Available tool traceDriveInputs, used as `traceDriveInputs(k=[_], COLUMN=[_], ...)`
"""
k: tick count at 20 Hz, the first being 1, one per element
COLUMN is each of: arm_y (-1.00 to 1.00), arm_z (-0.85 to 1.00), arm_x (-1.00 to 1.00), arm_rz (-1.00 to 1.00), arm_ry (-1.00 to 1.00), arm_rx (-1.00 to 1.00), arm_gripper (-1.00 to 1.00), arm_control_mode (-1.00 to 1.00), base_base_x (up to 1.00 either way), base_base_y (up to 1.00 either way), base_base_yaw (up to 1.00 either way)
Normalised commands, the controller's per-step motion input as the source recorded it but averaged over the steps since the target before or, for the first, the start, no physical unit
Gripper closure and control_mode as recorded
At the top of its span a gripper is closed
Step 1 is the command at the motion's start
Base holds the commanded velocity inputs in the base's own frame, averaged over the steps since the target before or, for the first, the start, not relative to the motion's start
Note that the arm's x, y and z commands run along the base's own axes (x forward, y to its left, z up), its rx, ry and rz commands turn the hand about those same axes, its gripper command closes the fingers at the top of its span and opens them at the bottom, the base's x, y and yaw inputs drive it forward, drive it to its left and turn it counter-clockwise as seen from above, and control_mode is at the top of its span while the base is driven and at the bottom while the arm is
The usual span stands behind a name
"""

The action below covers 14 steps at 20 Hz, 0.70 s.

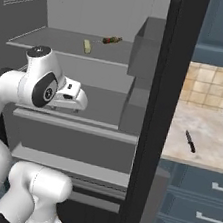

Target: Retrieve the butter from the fridge and place it on a plate on the dining table. Then retrieve the butter knife by the fridge and place it near the plate.

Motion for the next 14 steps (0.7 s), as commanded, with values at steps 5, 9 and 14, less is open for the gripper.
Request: traceDriveInputs(k=[5,9,14], arm_y=[0.00,0.00,0.00], arm_z=[0.00,0.00,0.00], arm_x=[0.00,0.00,0.00], arm_rz=[0.00,0.00,0.00], arm_ry=[0.00,0.00,0.00], arm_rx=[0.00,0.00,0.00], arm_gripper=[-1.00,-1.00,-1.00], arm_control_mode=[1.00,1.00,1.00], base_base_x=[0.37,0.38,0.39], base_base_y=[0.11,0.10,0.08], base_base_yaw=[-0.02,-0.02,-0.02])
